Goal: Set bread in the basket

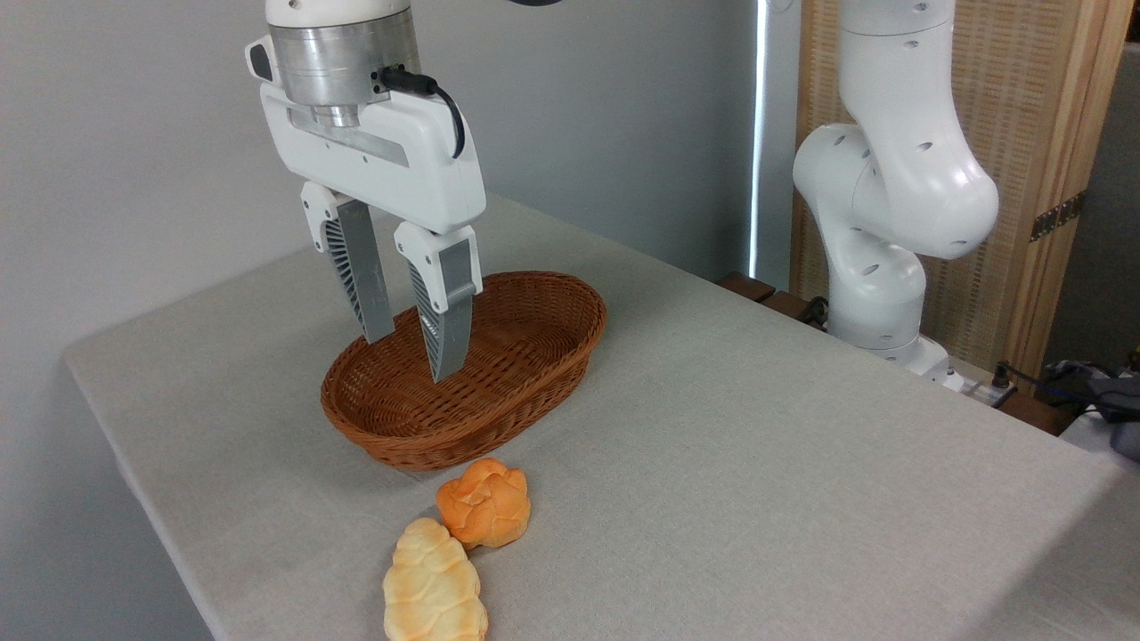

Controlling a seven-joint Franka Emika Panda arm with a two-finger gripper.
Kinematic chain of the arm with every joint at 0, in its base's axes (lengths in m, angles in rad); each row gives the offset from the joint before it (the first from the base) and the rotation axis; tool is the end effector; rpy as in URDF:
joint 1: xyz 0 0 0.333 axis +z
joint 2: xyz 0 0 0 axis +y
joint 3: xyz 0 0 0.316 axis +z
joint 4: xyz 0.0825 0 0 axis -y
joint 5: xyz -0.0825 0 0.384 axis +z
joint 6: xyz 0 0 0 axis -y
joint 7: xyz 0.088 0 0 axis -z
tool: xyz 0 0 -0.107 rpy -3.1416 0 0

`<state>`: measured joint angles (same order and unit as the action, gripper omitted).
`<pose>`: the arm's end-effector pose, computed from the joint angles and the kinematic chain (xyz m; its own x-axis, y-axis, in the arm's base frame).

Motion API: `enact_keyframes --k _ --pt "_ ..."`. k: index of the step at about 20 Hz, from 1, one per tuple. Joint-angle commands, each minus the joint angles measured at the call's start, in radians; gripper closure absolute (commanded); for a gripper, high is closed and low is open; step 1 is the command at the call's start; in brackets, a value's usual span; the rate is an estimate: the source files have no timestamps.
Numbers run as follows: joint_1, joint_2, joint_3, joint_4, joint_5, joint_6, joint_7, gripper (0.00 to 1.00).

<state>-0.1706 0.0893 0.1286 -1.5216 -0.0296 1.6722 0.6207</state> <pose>0.5908 -0.0311 0.6064 0.7872 -0.6137 0.0610 -0.6136 -0.7893 -0.0213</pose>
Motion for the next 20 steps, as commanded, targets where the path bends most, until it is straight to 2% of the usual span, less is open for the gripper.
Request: enact_keyframes --k 1,20 --pt "-0.007 -0.009 0.022 0.009 -0.01 -0.034 -0.006 0.0" --pt "-0.009 -0.01 0.022 0.011 -0.013 -0.058 -0.013 0.0"
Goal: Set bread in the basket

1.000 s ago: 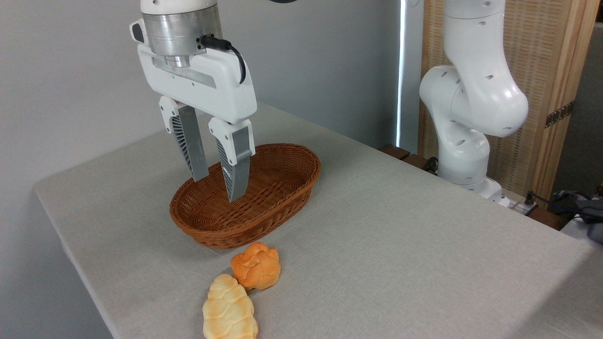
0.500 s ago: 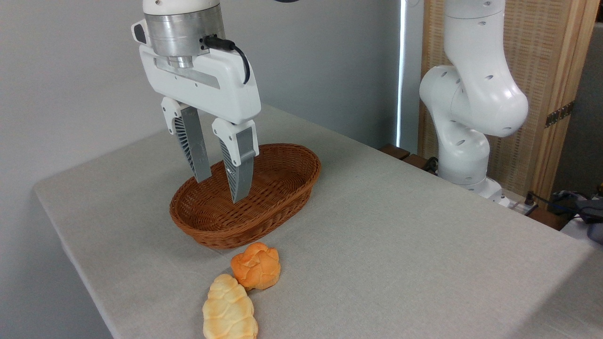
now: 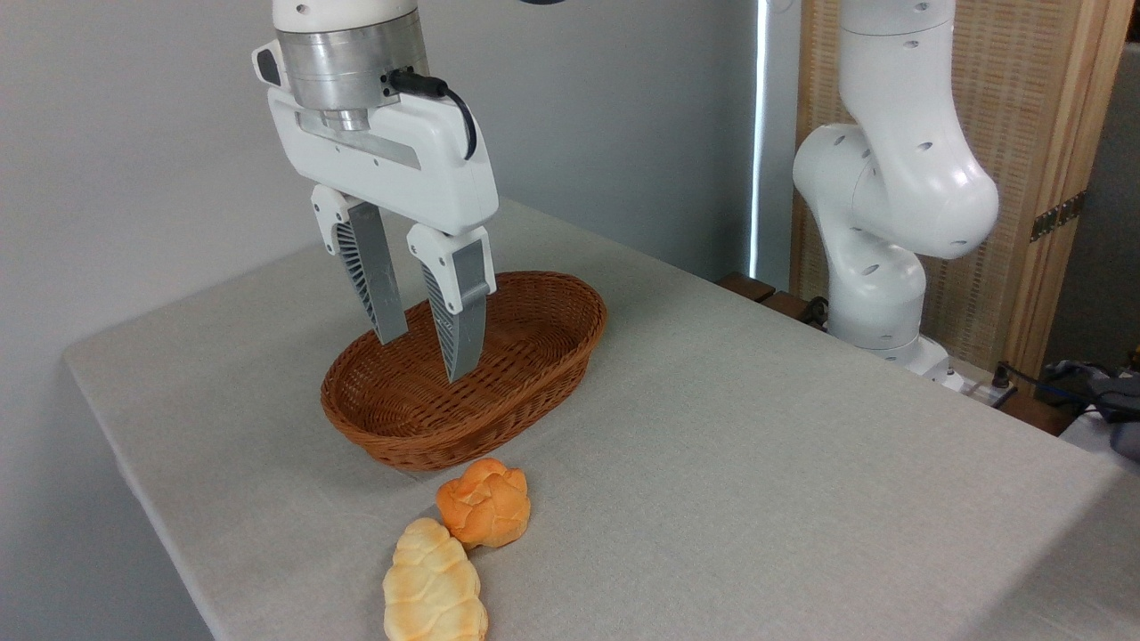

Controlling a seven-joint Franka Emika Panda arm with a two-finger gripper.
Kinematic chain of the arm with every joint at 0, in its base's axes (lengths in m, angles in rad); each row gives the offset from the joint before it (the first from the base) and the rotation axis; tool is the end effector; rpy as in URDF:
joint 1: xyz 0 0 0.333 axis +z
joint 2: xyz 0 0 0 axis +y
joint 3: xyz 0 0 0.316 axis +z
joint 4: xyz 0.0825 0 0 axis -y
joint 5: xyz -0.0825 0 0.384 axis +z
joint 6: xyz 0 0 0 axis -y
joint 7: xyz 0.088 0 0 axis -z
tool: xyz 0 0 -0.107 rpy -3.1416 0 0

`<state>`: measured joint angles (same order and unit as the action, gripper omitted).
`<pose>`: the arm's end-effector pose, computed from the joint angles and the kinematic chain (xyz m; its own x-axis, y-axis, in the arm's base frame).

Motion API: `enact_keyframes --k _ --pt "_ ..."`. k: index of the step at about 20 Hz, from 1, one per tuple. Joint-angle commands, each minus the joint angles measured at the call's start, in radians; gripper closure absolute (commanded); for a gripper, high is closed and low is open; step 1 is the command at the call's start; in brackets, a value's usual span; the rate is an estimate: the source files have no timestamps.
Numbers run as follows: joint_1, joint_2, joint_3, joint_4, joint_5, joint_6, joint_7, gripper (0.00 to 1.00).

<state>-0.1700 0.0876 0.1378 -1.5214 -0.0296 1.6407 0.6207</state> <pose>0.5873 -0.0255 0.6047 0.7943 -0.6065 0.0367 -0.6067 -0.7949 -0.0046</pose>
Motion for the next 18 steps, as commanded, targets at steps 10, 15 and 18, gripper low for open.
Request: enact_keyframes --k 10,15,18 --pt "-0.008 -0.015 0.042 0.004 -0.016 -0.018 -0.061 0.0" --pt "-0.008 -0.032 0.086 -0.025 -0.018 -0.003 -0.105 0.0" --pt "-0.008 -0.06 0.088 -0.081 -0.016 0.111 -0.171 0.0"
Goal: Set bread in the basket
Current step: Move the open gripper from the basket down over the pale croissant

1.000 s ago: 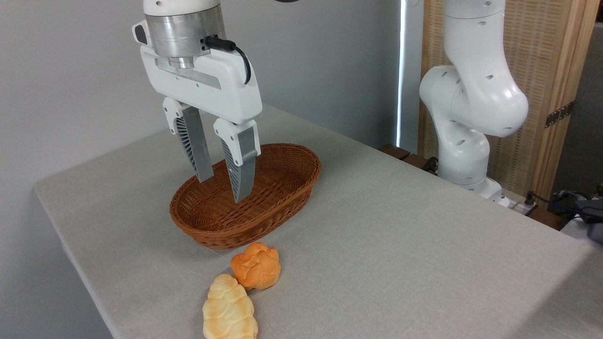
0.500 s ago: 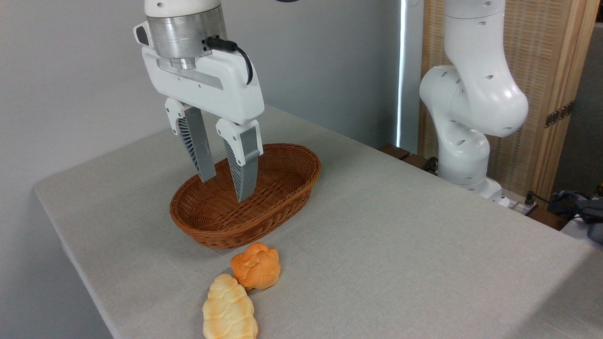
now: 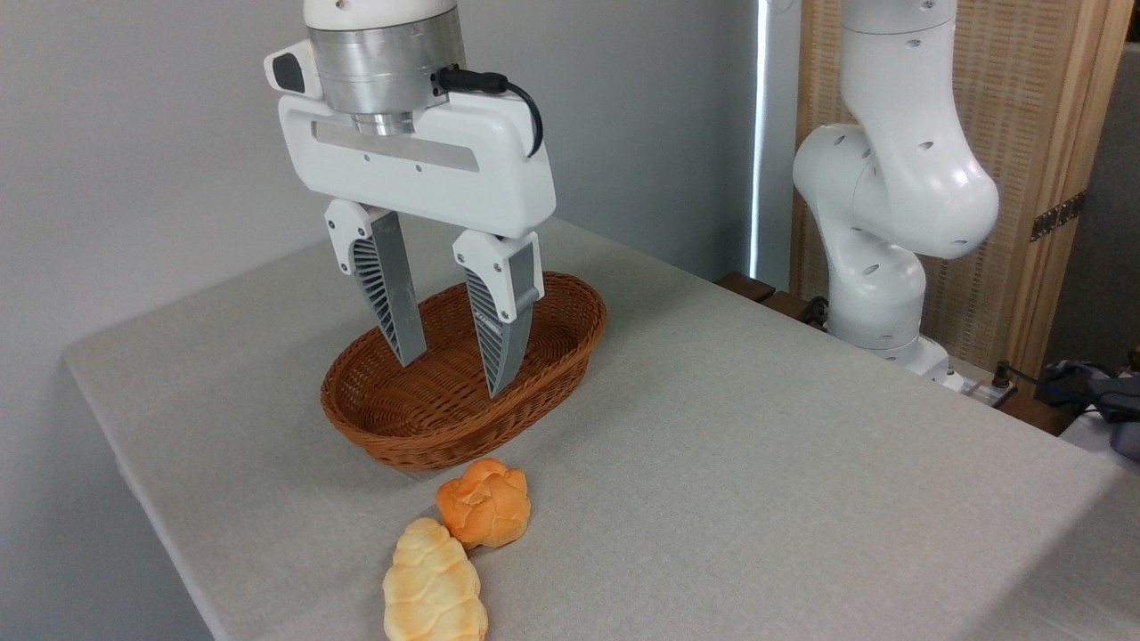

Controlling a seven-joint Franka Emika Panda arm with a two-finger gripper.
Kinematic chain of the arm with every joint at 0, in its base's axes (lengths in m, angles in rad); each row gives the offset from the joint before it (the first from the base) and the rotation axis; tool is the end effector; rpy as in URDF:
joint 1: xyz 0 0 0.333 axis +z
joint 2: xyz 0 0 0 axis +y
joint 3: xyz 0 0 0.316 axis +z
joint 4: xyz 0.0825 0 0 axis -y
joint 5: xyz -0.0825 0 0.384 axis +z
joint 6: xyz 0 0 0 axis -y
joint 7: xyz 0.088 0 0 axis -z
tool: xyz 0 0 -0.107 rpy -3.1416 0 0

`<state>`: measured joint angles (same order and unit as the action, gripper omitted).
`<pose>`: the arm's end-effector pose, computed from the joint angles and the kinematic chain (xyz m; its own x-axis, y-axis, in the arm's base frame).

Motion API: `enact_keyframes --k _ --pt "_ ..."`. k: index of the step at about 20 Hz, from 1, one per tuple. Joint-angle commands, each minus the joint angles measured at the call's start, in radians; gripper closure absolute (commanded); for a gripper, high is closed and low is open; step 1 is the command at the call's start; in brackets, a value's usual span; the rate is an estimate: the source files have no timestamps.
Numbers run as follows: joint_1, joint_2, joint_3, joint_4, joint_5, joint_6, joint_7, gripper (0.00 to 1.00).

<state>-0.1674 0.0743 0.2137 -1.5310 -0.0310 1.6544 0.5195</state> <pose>0.5848 0.0193 0.6096 0.8892 -0.4547 0.0516 -0.4547 -0.8906 -0.0120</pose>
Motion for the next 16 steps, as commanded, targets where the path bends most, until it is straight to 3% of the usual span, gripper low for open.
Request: enact_keyframes --k 1,4,8,11,16 --pt "-0.011 -0.06 0.013 -0.09 -0.015 0.122 -0.085 0.0" --pt "-0.011 -0.08 0.029 -0.136 -0.017 0.131 -0.093 0.0" --pt "-0.011 -0.08 0.03 -0.196 -0.017 0.18 -0.186 0.0" --pt "-0.011 -0.085 0.044 -0.254 -0.017 0.292 -0.286 0.0" --pt "-0.011 -0.084 0.046 -0.418 -0.023 0.537 -0.361 0.0"
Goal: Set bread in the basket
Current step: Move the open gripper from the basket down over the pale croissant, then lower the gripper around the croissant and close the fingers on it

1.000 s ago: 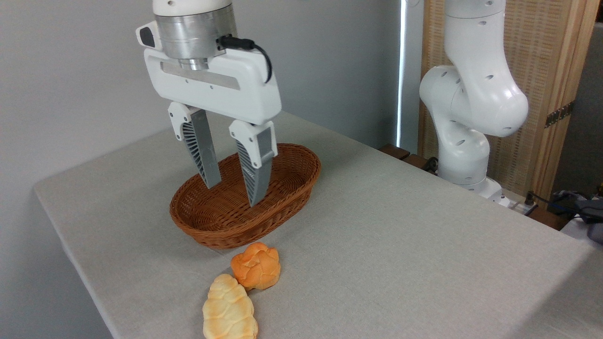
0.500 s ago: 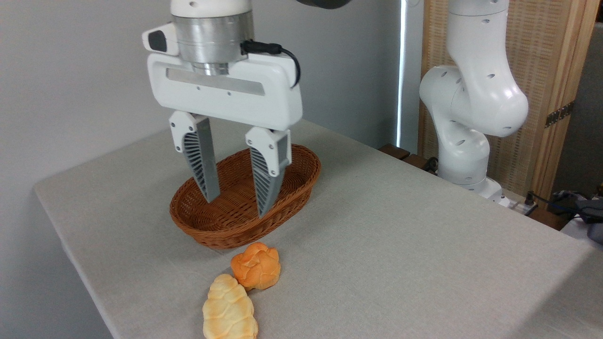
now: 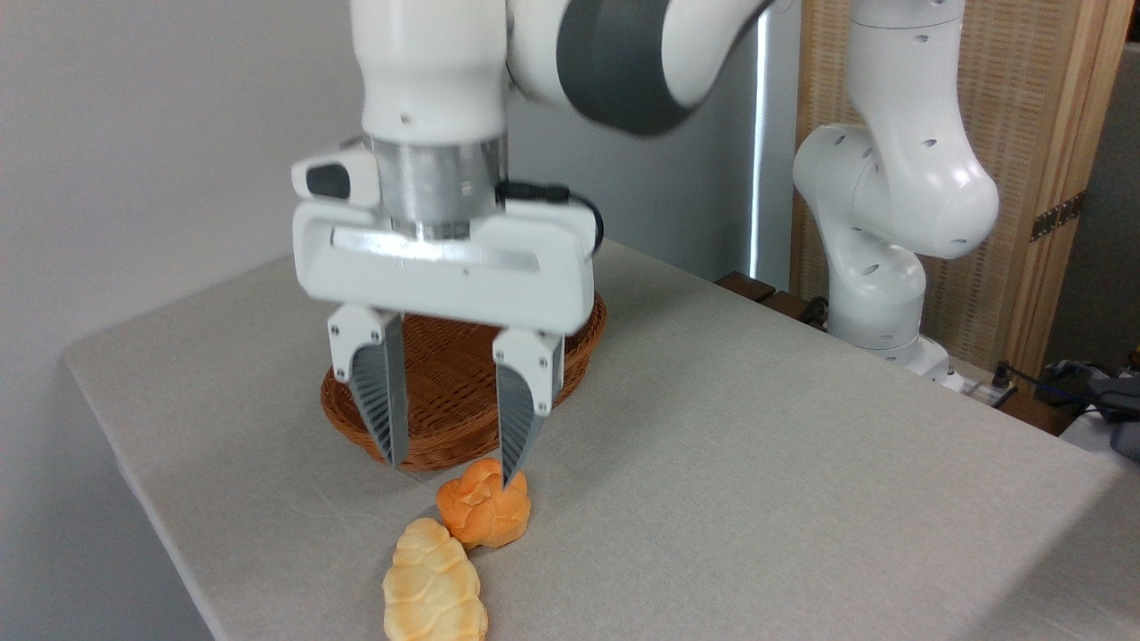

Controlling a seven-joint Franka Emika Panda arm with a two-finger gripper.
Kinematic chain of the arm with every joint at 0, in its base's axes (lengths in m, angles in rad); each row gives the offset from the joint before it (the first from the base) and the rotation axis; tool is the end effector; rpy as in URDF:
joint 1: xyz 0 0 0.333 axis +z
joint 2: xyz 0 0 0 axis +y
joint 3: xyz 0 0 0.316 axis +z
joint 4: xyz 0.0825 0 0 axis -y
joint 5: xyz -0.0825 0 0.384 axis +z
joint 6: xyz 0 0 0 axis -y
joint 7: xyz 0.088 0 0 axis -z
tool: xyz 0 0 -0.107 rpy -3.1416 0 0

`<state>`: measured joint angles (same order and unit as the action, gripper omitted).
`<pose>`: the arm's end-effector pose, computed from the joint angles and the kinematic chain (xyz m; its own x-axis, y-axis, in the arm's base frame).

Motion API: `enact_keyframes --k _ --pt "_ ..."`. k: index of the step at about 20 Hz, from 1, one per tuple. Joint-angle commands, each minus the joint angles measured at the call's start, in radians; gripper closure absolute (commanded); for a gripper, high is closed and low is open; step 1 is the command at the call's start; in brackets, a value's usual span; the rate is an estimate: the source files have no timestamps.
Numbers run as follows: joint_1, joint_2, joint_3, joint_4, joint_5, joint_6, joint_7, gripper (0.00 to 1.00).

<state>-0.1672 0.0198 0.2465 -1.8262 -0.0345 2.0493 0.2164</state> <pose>0.5868 0.0437 0.5357 0.9712 -0.1236 0.2037 -0.1229 -0.9923 -0.0157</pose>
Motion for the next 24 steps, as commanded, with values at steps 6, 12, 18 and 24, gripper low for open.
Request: enact_keyframes --k 6,12,18,24 --pt "-0.011 0.002 0.011 -0.228 -0.027 0.31 -0.12 0.0" --pt "-0.012 0.06 0.011 -0.226 -0.079 0.382 -0.144 0.0" --pt "-0.015 0.083 0.007 -0.226 -0.105 0.416 -0.146 0.0" --pt "-0.021 0.098 -0.001 -0.223 -0.104 0.433 -0.144 0.0"
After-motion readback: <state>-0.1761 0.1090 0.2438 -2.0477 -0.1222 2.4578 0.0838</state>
